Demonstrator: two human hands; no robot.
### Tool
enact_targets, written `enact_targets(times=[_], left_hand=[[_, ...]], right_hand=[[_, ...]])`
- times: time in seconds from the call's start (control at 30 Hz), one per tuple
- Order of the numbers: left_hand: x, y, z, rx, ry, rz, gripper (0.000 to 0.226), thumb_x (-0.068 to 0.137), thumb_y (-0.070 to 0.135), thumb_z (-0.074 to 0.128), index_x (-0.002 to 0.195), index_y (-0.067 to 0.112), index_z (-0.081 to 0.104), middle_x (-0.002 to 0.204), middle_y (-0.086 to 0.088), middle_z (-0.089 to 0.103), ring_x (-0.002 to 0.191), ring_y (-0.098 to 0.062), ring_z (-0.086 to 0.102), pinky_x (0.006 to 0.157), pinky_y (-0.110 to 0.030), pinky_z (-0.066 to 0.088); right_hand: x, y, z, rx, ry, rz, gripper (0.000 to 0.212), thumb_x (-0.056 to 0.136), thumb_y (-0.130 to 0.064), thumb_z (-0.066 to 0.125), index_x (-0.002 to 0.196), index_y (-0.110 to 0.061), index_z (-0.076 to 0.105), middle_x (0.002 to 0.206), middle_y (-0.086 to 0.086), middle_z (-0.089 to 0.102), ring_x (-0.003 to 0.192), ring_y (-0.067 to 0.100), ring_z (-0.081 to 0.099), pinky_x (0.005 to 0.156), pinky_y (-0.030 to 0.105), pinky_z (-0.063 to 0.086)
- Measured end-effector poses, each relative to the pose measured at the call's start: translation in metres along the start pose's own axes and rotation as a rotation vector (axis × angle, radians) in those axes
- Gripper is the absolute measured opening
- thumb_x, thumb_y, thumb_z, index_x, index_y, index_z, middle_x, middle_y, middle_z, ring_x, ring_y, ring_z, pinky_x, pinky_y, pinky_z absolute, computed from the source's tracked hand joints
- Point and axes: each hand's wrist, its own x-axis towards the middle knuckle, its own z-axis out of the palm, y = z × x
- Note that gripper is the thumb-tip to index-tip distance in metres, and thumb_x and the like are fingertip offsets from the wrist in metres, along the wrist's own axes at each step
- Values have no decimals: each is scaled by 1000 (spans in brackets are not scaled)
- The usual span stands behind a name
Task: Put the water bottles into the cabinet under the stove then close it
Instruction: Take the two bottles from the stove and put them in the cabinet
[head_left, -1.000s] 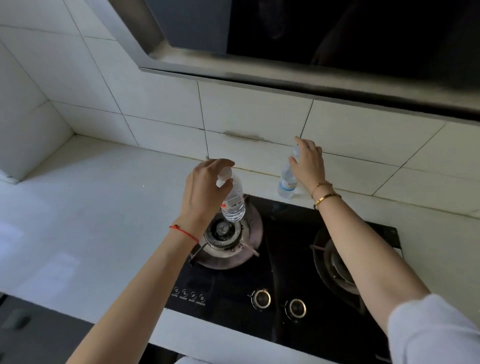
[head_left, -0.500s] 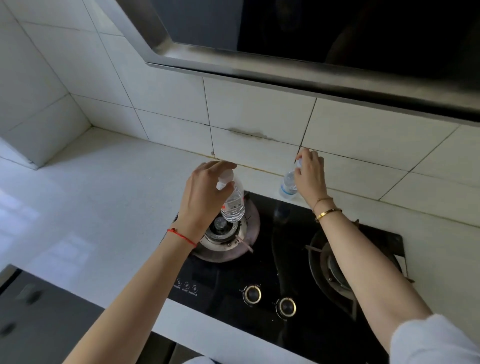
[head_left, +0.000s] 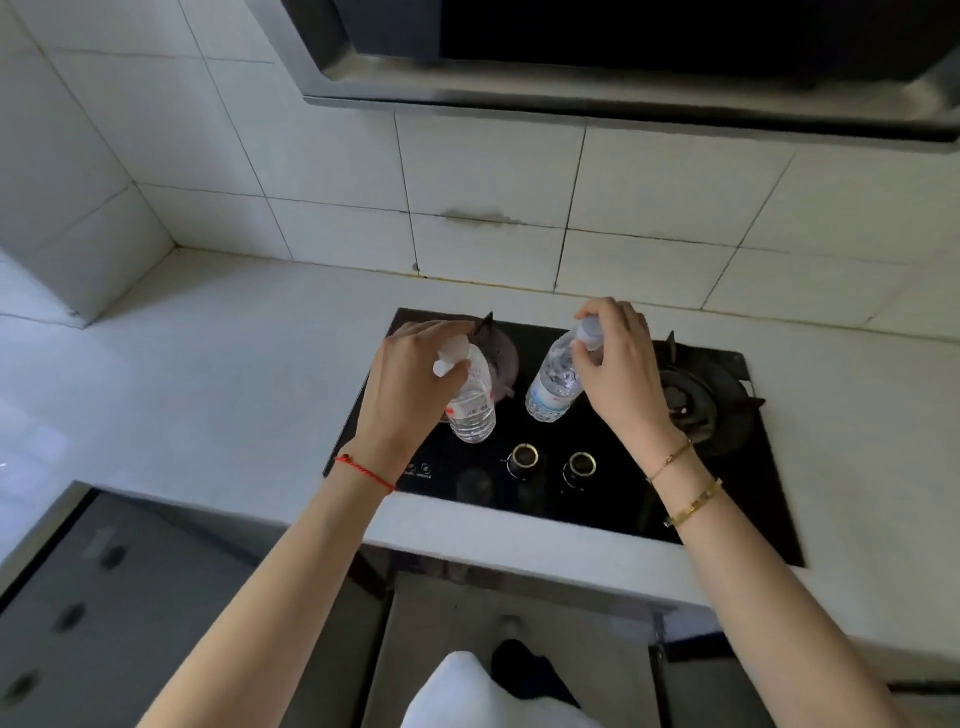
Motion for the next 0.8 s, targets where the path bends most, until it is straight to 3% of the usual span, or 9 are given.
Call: enact_targets(times=[0.23, 0.4, 0.67, 0.8], left_hand=[[-123, 4, -37, -18, -125, -9, 39, 77, 12, 73, 114, 24, 70, 106, 0, 73, 80, -12, 61, 75, -16, 44], [-195, 5, -52, -34, -231, -28, 37, 79, 12, 70, 114, 25, 70, 109, 3, 72, 87, -7, 59, 77, -8, 41], [-264, -19, -23, -38, -369, -99, 38, 79, 10, 68, 113, 26, 70, 108, 1, 73, 84, -13, 66, 81, -31, 57], [-280, -44, 15, -35, -463, -119, 40, 76, 7, 66, 111, 25, 71, 107, 2, 72, 89, -17, 65, 80, -28, 54]], right_hand=[[-139, -68, -28, -1, -39, 53, 25, 84, -2, 58, 106, -11, 52, 106, 4, 53, 98, 20, 48, 84, 32, 45], [-215, -92, -31, -3, -104, 119, 27, 83, -1, 59, 106, -13, 53, 107, 2, 54, 99, 19, 48, 83, 27, 43], [-288, -93, -3, -17, -263, 195, 24, 86, -1, 58, 107, -12, 51, 111, 3, 53, 105, 16, 46, 82, 21, 39], [-309, -68, 36, -12, -332, 226, 25, 86, -1, 61, 105, -12, 52, 111, 3, 54, 108, 17, 48, 84, 17, 35]])
